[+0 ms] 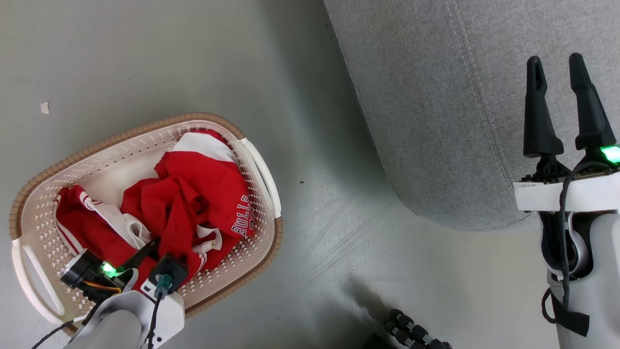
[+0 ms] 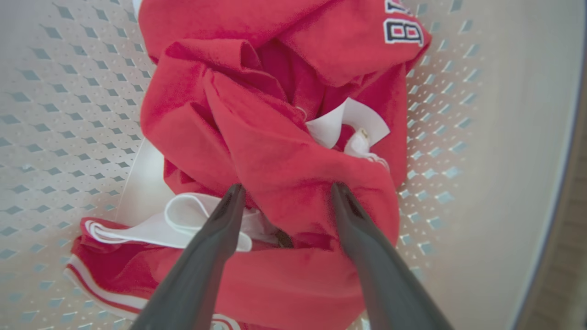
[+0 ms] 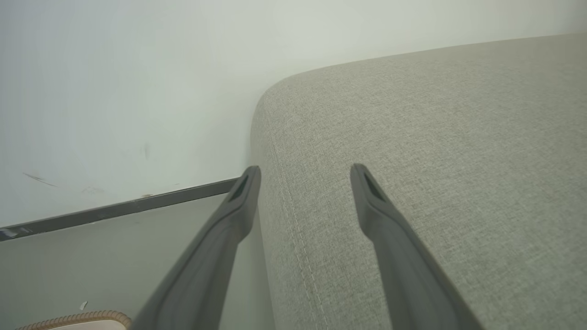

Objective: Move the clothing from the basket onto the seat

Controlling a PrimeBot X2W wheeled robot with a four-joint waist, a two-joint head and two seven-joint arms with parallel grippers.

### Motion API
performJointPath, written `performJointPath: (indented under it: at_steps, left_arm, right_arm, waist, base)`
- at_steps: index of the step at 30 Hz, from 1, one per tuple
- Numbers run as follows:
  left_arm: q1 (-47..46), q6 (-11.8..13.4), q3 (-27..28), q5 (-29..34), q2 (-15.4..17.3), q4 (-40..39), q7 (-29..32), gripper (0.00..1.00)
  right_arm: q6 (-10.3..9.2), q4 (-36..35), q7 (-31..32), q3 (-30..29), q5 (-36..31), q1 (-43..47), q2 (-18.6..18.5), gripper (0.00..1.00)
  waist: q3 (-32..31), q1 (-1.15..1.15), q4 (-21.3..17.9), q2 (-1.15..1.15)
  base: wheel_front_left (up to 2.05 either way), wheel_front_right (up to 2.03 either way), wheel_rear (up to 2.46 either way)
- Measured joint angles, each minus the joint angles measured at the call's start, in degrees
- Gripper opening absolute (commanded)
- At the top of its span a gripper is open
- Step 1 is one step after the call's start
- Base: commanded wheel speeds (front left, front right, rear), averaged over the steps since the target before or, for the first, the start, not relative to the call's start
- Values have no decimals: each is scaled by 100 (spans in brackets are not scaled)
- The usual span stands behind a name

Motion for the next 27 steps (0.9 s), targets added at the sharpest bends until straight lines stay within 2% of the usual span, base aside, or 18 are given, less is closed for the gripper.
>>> performJointPath:
  at_steps: [1, 2, 3, 4, 20, 27]
  left_arm:
    - [-1, 0, 0, 0, -9, 14, 0, 96]
    - [-7, 0, 0, -1, -24, 26, 0, 31]
    - [-22, -1, 0, -4, -37, 35, -1, 2]
    - [-46, -1, -2, -10, -51, 36, -5, 0]
    - [-276, -8, 82, -221, -209, -163, -168, 0]
    - [-302, -1, 180, -312, -147, -482, -210, 0]
  right_arm:
    - [0, 2, 0, 0, 0, -25, 0, 100]
    - [0, 4, 0, 0, 2, -59, 0, 100]
    - [0, 5, 0, -1, 8, -86, 0, 100]
    - [0, 7, -1, -5, 22, -96, 0, 100]
    - [0, 224, -7, -66, 30, -214, 0, 100]
    - [0, 333, -7, -56, -26, -215, 0, 100]
  waist:
    - [16, 0, -8, 0]
    - [32, 0, -16, 0]
    - [45, 0, -23, 0]
    - [56, 0, -29, 0]
    - [-137, 0, 58, 0]
    - [-311, 0, 144, 0]
  base:
    - [0, 0, 0]
    - [0, 0, 0]
    - [0, 0, 0]
    - [0, 0, 0]
    - [0, 0, 0]
    - [0, 0, 0]
